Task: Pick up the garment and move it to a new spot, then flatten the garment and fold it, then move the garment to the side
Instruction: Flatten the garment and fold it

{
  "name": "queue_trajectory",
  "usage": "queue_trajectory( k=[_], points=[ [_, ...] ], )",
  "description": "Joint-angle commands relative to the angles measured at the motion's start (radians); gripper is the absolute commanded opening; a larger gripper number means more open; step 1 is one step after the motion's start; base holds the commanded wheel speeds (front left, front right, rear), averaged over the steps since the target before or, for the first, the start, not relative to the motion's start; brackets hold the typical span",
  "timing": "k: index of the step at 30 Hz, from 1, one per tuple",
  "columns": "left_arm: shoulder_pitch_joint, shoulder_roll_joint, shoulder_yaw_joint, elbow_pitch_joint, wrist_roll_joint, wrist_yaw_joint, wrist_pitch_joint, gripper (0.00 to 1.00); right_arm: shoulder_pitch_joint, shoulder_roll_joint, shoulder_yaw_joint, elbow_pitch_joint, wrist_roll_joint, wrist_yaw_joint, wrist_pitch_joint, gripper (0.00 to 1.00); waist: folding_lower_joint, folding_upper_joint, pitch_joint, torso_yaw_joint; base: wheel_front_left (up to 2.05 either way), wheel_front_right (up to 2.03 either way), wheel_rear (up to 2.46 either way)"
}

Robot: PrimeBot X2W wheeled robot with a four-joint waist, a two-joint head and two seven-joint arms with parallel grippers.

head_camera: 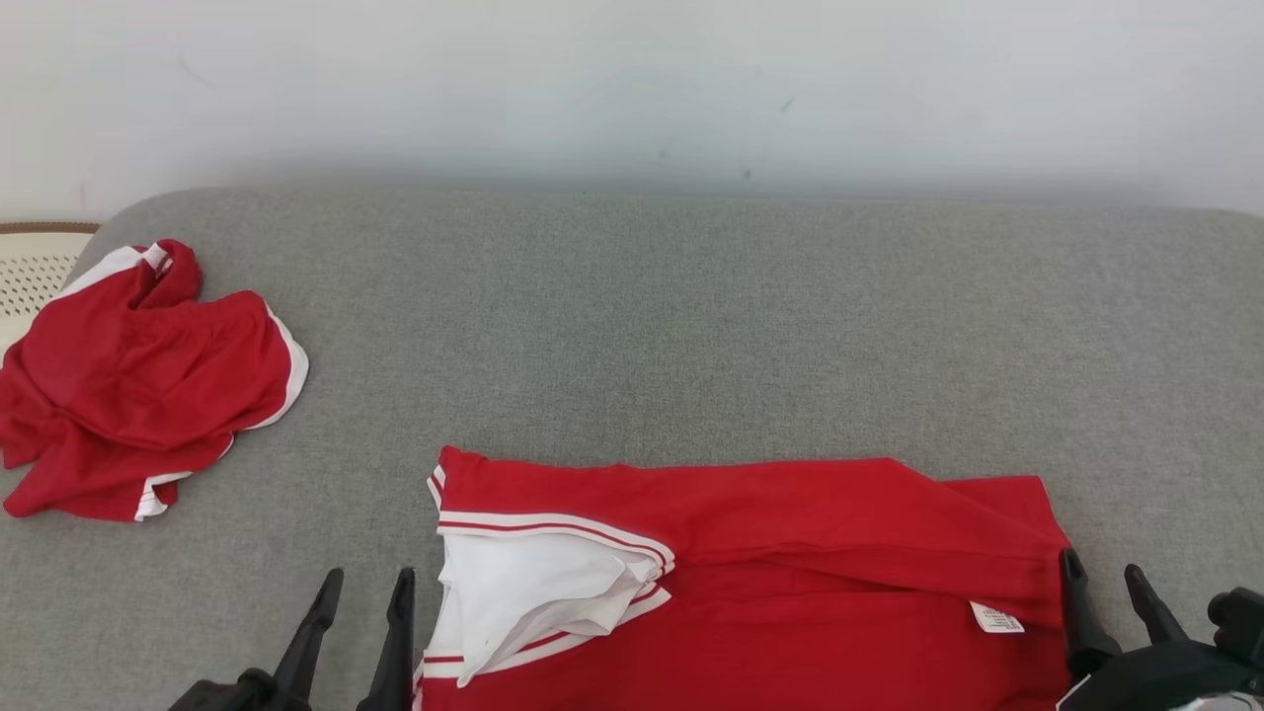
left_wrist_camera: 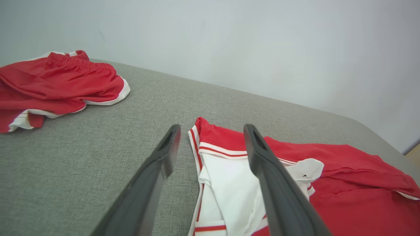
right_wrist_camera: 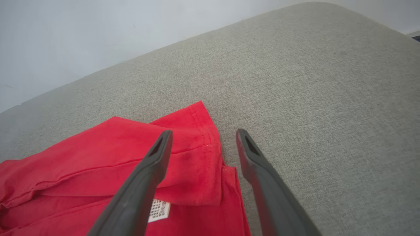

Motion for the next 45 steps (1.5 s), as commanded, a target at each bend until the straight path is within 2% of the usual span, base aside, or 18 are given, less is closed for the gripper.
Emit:
queue_trajectory(
  k=[1, 10, 13, 22, 23, 25, 26, 33, 40, 45],
  points=[
    [0.024, -0.013, 0.026, -0.006, 0.023, -0.006, -0.004, 1.0, -0.023, 0.0, -0.009, 0.018, -0.021, 0.001, 0.01, 1.0, 0.0, 0.0, -0.003, 0.002, 0.0, 0.0, 0.0],
    [0.033, -0.076, 0.106, 0.002, 0.079, -0.053, -0.004, 1.0, -0.088, -0.006, -0.023, 0.172, -0.107, 0.001, 0.03, 1.0, 0.0, 0.0, 0.006, 0.023, 0.0, 0.0, 0.0],
    [0.036, -0.092, 0.121, 0.009, 0.094, -0.07, -0.004, 1.0, -0.1, -0.005, -0.024, 0.23, -0.119, 0.001, 0.043, 1.0, 0.0, 0.0, 0.009, 0.032, 0.0, 0.0, 0.0],
    [0.046, -0.126, 0.174, 0.021, 0.123, -0.101, -0.004, 1.0, -0.106, 0.007, -0.008, 0.307, -0.114, 0.001, 0.048, 1.0, 0.0, 0.0, 0.012, 0.037, 0.0, 0.0, 0.0],
    [0.049, -0.129, 0.18, 0.023, 0.127, -0.103, -0.004, 1.0, -0.107, 0.008, -0.003, 0.312, -0.111, 0.001, 0.046, 0.85, 0.0, 0.0, 0.012, 0.036, 0.0, 0.0, 0.0],
    [0.051, -0.136, 0.189, 0.026, 0.133, -0.112, -0.004, 1.0, -0.116, 0.01, 0.014, 0.316, -0.105, 0.001, 0.041, 0.04, 0.0, 0.0, 0.012, 0.035, 0.0, 0.0, 0.0],
    [0.05, -0.14, 0.195, 0.028, 0.138, -0.117, -0.004, 1.0, -0.122, 0.008, 0.021, 0.317, -0.104, 0.001, 0.032, 0.0, 0.0, 0.0, 0.012, 0.035, 0.0, 0.0, 0.0],
    [0.037, -0.161, 0.225, 0.036, 0.157, -0.136, -0.004, 1.0, -0.164, -0.031, 0.023, 0.334, -0.118, 0.0, -0.009, 0.0, 0.0, 0.0, 0.02, 0.035, 0.0, 0.0, 0.0],
    [0.048, -0.178, 0.249, 0.039, 0.169, -0.148, -0.004, 1.0, -0.164, -0.097, -0.069, 0.333, -0.126, 0.0, -0.025, 0.0, 0.0, 0.0, 0.02, 0.028, 0.0, 0.0, 0.0],
    [0.055, -0.188, 0.269, 0.036, 0.174, -0.153, -0.004, 1.0, -0.157, -0.112, -0.096, 0.28, -0.11, 0.0, -0.002, 0.0, 0.0, 0.0, 0.02, 0.012, 0.0, 0.0, 0.0]
  ],
)
